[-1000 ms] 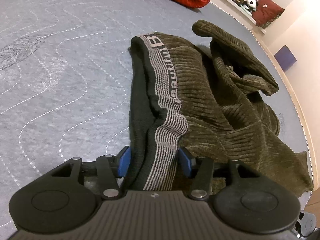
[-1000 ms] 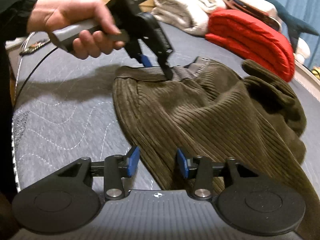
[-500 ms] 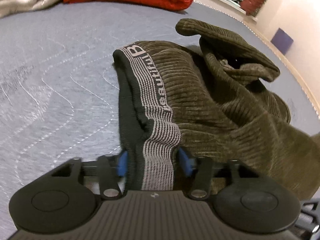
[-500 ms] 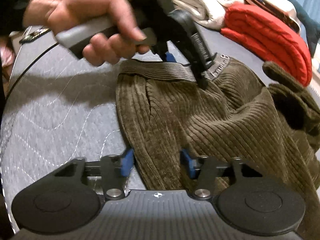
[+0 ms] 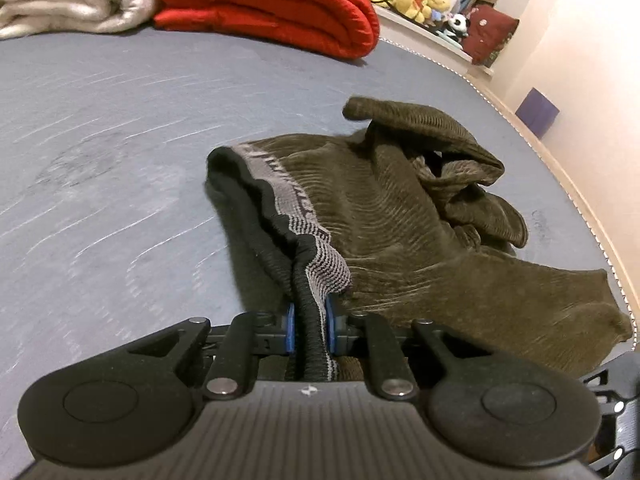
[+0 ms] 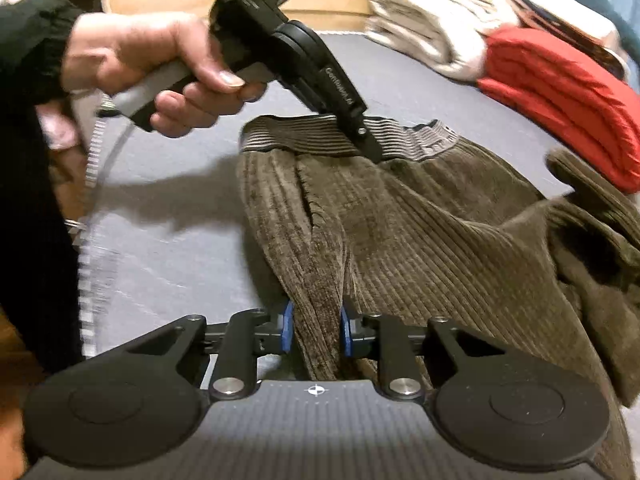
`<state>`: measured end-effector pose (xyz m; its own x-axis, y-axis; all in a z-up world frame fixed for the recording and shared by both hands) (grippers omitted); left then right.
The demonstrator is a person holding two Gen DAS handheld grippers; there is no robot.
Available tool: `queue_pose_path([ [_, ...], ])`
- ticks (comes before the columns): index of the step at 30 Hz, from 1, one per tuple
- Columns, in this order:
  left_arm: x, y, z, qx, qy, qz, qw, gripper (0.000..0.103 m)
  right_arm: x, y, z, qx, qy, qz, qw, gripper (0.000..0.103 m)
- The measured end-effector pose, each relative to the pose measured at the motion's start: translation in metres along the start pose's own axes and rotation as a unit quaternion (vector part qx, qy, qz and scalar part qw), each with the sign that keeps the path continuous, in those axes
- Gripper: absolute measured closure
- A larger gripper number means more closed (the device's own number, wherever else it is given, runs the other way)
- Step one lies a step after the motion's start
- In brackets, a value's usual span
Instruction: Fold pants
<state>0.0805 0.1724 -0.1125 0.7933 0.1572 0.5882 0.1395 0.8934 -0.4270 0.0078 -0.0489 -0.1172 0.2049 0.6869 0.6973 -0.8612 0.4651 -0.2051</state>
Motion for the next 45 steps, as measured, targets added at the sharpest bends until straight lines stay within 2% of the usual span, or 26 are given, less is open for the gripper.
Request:
queue_pose_path([
  [4,-0.018,0.017,0.029,0.014,0.022,0.038,0.9989,0.088,0.007,0.038,0.005,0.036,0.003,0.032,0.999,0.081],
  [6,-0.025,0.025,0.033,0.028,0.037,0.039,0.9982,0.088,0.009,0.051,0.003,0.047,0.008,0.029,0.998,0.081],
  [9,-0.032,0.030,0.025,0.044,0.056,0.046,0.9964,0.087,0.011,0.060,-0.008,0.046,0.021,0.014,0.999,0.081],
  [10,-0.033,0.030,0.019,0.054,0.067,0.043,0.9954,0.082,0.007,0.062,-0.012,0.034,0.027,0.012,0.999,0.080],
  [11,-0.033,0.029,0.015,0.065,0.080,0.037,0.9940,0.077,0.004,0.059,-0.016,0.024,0.034,0.005,0.999,0.079],
  [12,-0.031,0.026,0.009,0.080,0.095,0.022,0.9920,0.075,0.000,0.057,-0.018,0.022,0.044,-0.006,0.999,0.074],
  [13,-0.028,0.022,0.008,0.098,0.098,0.005,0.9904,0.069,-0.003,0.054,-0.017,0.024,0.051,-0.018,0.998,0.068],
  [15,-0.017,0.009,0.012,0.141,0.080,-0.048,0.9857,0.064,-0.005,0.048,-0.007,0.019,0.046,-0.022,0.999,0.062],
  [17,-0.007,-0.009,0.017,0.159,0.059,-0.095,0.9809,0.064,-0.008,0.040,0.012,0.013,0.034,-0.029,0.999,0.057],
  [18,-0.005,-0.017,0.020,0.153,0.052,-0.107,0.9810,0.064,-0.008,0.030,0.023,0.006,0.025,-0.037,0.999,0.057],
  [20,-0.005,-0.038,0.022,0.117,0.043,-0.120,0.9849,0.064,-0.012,0.008,0.036,-0.012,0.014,-0.060,0.998,0.056],
  [23,-0.022,-0.070,0.017,0.054,0.063,-0.157,0.9842,0.064,-0.036,-0.023,0.051,-0.048,0.020,-0.088,0.995,0.055],
  [25,-0.043,-0.086,0.003,-0.004,0.107,-0.174,0.9788,0.064,-0.063,-0.035,0.049,-0.064,0.049,-0.103,0.991,0.055],
  [26,-0.062,-0.091,-0.006,-0.034,0.153,-0.184,0.9704,0.064,-0.079,-0.036,0.046,-0.065,0.072,-0.105,0.990,0.055],
  [27,-0.081,-0.093,-0.015,-0.047,0.196,-0.197,0.9593,0.064,-0.095,-0.035,0.043,-0.064,0.095,-0.098,0.989,0.055],
  [28,-0.100,-0.091,-0.024,-0.042,0.231,-0.224,0.9458,0.064,-0.107,-0.032,0.043,-0.064,0.103,-0.086,0.989,0.055],
  [29,-0.109,-0.093,-0.026,-0.037,0.228,-0.266,0.9359,0.063,-0.109,-0.031,0.049,-0.067,0.084,-0.079,0.991,0.056],
  [30,-0.110,-0.098,-0.025,-0.035,0.226,-0.289,0.9297,0.063,-0.111,-0.031,0.053,-0.064,0.082,-0.083,0.991,0.056],
  [31,-0.105,-0.098,-0.024,-0.034,0.230,-0.277,0.9323,0.064,-0.111,-0.035,0.059,-0.058,0.083,-0.098,0.990,0.055],
  [33,-0.093,-0.101,-0.021,-0.035,0.223,-0.245,0.9429,0.064,-0.111,-0.044,0.070,-0.059,0.075,-0.111,0.989,0.055],
  [34,-0.088,-0.104,-0.019,-0.040,0.213,-0.248,0.9443,0.064,-0.110,-0.050,0.076,-0.072,0.067,-0.111,0.989,0.055],
  [37,-0.082,-0.127,-0.022,-0.076,0.205,-0.262,0.9398,0.064,-0.119,-0.082,0.093,-0.120,0.059,-0.136,0.982,0.054],
  [39,-0.089,-0.137,-0.030,-0.094,0.214,-0.269,0.9341,0.064,-0.130,-0.105,0.096,-0.148,0.067,-0.162,0.973,0.053],
  [42,-0.113,-0.139,-0.041,-0.085,0.249,-0.294,0.9187,0.064,-0.158,-0.136,0.109,-0.191,0.091,-0.177,0.961,0.053],
  [44,-0.121,-0.140,-0.046,-0.072,0.262,-0.324,0.9061,0.063,-0.186,-0.168,0.126,-0.229,0.112,-0.203,0.945,0.053],
  [45,-0.123,-0.144,-0.047,-0.070,0.263,-0.337,0.9011,0.063,-0.205,-0.186,0.135,-0.251,0.127,-0.226,0.933,0.052],
])
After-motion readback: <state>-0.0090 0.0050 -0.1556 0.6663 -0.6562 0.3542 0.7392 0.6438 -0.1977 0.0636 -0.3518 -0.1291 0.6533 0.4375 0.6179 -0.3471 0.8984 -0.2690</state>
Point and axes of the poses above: each gripper's, at about its wrist camera, not at the fingertips, and z roughly against the way its jaws point, y to its left, x to its top, the point moved 8 cm from there along -z, roughly the way its jaws point, and after that the axes turned 11 degrees about -x, right-handed, at the moved point
